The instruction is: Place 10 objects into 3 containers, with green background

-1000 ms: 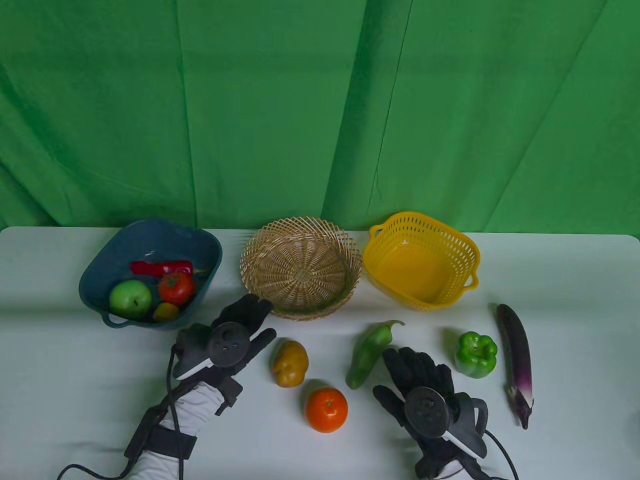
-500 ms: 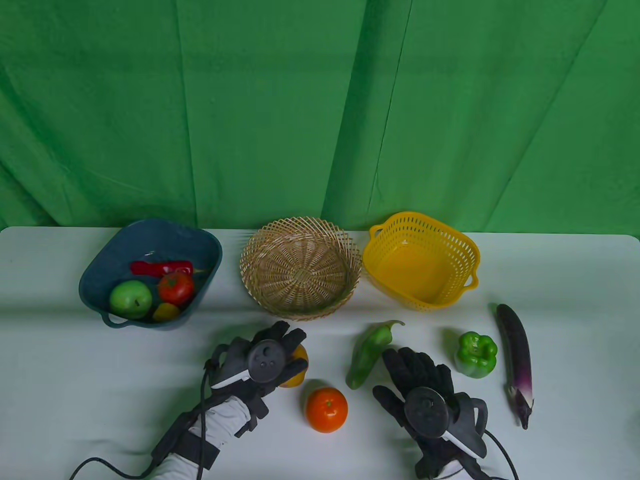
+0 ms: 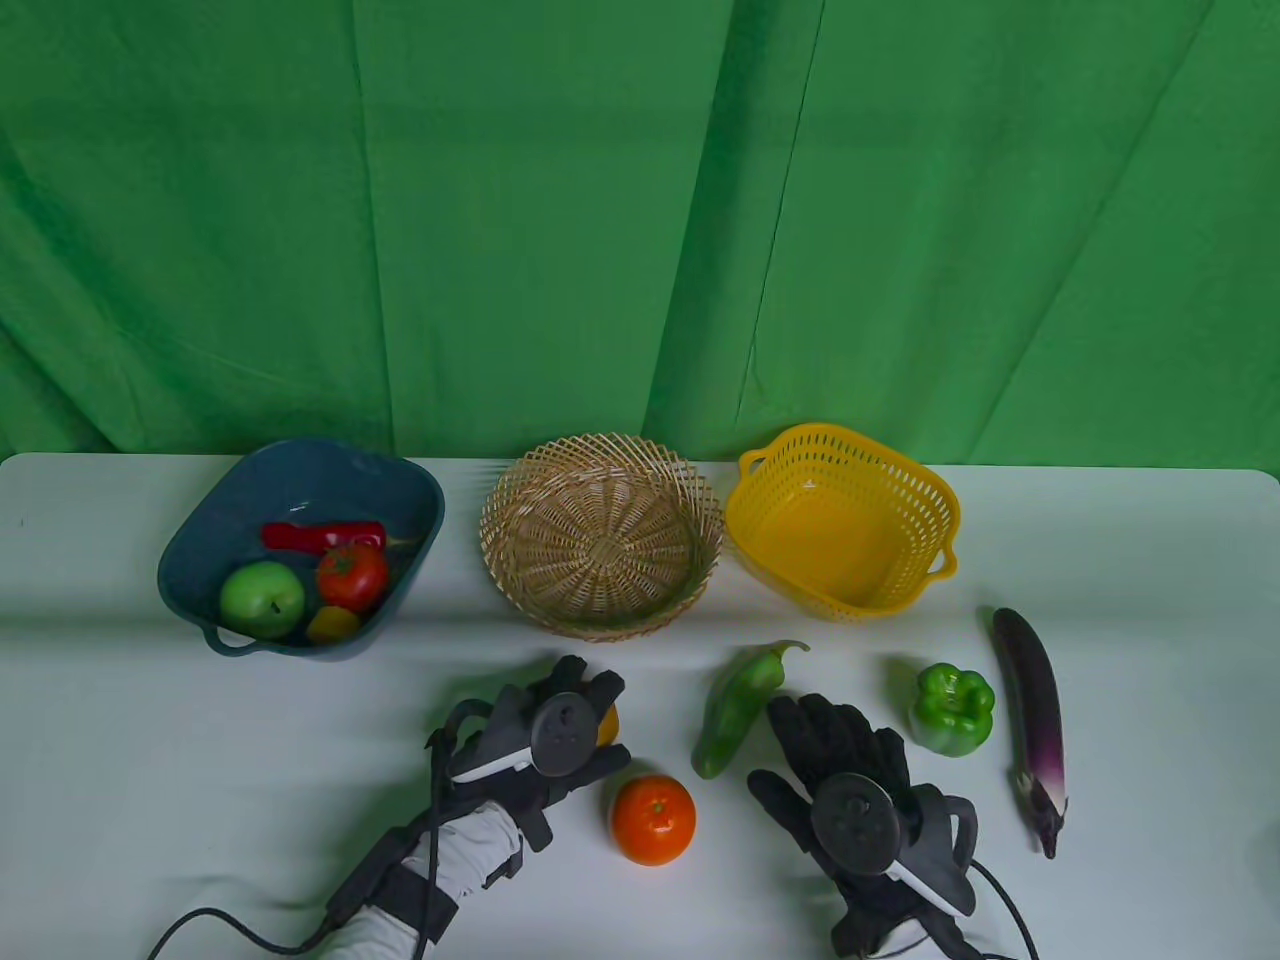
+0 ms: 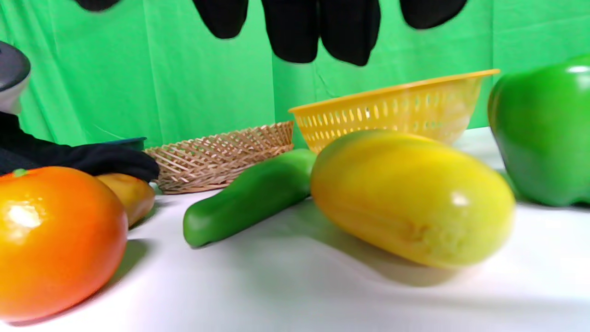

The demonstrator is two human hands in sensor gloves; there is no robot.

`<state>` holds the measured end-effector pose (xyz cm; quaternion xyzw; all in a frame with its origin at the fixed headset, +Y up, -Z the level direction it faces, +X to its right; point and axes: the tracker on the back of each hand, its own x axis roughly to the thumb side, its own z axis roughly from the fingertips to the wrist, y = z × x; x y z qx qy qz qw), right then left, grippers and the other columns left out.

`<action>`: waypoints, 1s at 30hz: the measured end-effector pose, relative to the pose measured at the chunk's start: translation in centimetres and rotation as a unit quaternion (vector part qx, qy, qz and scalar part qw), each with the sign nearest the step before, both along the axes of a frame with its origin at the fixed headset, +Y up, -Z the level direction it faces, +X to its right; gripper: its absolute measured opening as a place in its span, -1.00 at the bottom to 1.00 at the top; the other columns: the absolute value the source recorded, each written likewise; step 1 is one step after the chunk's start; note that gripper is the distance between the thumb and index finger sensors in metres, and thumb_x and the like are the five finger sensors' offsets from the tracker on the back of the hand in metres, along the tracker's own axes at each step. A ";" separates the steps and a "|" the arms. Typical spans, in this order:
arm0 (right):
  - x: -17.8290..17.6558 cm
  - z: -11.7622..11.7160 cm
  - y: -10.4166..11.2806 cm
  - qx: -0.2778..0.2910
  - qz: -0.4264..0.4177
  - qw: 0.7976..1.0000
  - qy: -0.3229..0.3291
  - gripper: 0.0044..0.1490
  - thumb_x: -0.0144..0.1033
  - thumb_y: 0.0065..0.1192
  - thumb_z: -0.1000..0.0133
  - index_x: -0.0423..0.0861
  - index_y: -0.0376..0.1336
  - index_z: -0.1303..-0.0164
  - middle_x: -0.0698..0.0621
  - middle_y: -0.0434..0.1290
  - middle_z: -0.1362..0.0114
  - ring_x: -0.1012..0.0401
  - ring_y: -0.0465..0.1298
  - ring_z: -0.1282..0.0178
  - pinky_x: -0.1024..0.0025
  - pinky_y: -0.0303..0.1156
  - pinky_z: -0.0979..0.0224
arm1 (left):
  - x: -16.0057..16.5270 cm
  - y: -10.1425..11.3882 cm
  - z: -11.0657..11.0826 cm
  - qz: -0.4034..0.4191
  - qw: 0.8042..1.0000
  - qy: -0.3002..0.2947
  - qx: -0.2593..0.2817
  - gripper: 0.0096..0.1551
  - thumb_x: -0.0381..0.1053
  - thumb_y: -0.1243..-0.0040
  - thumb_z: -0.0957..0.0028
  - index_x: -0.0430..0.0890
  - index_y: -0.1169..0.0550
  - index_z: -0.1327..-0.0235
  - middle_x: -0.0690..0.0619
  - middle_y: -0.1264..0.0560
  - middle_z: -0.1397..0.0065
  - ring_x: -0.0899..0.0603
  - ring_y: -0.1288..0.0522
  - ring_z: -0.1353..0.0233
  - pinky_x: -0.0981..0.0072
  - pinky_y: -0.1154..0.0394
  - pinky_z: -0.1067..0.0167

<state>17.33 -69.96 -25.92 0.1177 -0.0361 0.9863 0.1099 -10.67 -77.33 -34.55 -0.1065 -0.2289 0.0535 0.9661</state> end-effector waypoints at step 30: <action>0.2 0.0 0.1 0.004 -0.010 1.000 0.005 -0.07 0.35 -0.18 -0.23 0.11 -0.08 -0.77 -0.18 0.10 -0.82 -0.25 0.13 -0.73 -0.41 -0.03 -0.65 | -1.2 5.5 -0.4 0.041 0.997 0.024 0.054 -0.05 0.39 -0.04 -0.14 -0.01 -0.15 -0.72 -0.47 -0.20 -0.65 -0.53 -0.44 -0.46 0.03 -0.60 -0.20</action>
